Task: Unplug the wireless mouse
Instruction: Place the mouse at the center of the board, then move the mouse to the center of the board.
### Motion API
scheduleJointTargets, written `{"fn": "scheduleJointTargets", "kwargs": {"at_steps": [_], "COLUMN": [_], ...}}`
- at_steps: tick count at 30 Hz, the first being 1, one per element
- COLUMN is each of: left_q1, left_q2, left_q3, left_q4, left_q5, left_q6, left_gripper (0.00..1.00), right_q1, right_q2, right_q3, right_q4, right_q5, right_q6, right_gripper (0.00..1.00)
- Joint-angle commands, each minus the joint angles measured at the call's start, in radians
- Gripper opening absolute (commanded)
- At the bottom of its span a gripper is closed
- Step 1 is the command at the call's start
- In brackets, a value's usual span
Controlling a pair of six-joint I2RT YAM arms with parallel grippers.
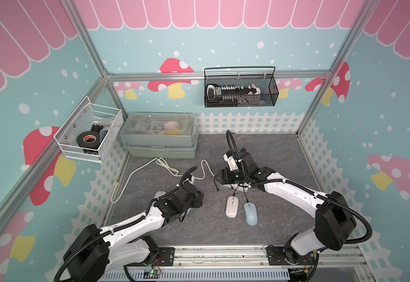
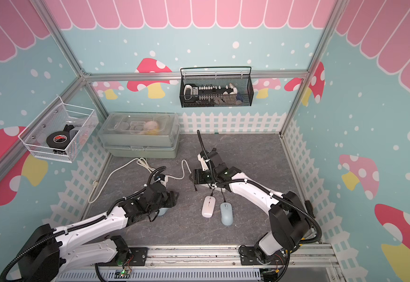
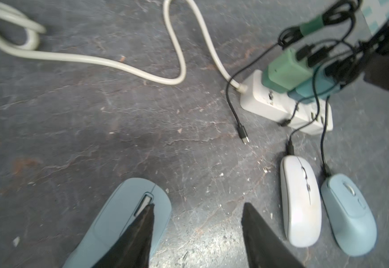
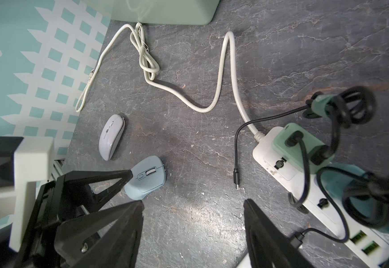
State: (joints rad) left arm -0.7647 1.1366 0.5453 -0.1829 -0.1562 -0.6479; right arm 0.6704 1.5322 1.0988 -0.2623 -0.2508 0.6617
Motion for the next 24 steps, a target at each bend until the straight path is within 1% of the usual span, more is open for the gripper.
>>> {"fn": "scheduleJointTargets", "kwargs": {"at_steps": [1, 8, 11, 17, 22, 24], "left_q1": [-0.014, -0.018, -0.018, -0.018, -0.017, -0.015], "left_q2": [0.009, 0.056, 0.072, 0.079, 0.08, 0.083], "left_q3": [-0.014, -0.042, -0.06, -0.074, -0.081, -0.079], "left_q4": [0.053, 0.05, 0.039, 0.025, -0.019, -0.05], "left_q5": [0.073, 0.133, 0.091, 0.058, 0.018, -0.019], "left_q6": [0.005, -0.025, -0.052, -0.072, -0.079, -0.096], "left_gripper": [0.54, 0.49, 0.49, 0.49, 0.5, 0.49], "right_q1": [0.005, 0.005, 0.003, 0.003, 0.004, 0.003], "right_q2": [0.027, 0.047, 0.05, 0.042, 0.012, 0.006], "right_q3": [0.01, 0.012, 0.013, 0.009, -0.006, -0.009], "right_q4": [-0.007, -0.008, -0.009, -0.004, 0.013, 0.012], "right_q5": [0.004, 0.013, 0.015, 0.016, 0.04, 0.049], "right_q6": [-0.02, -0.027, -0.03, -0.035, -0.048, -0.049], "right_gripper": [0.68, 0.68, 0.68, 0.68, 0.68, 0.68]}}
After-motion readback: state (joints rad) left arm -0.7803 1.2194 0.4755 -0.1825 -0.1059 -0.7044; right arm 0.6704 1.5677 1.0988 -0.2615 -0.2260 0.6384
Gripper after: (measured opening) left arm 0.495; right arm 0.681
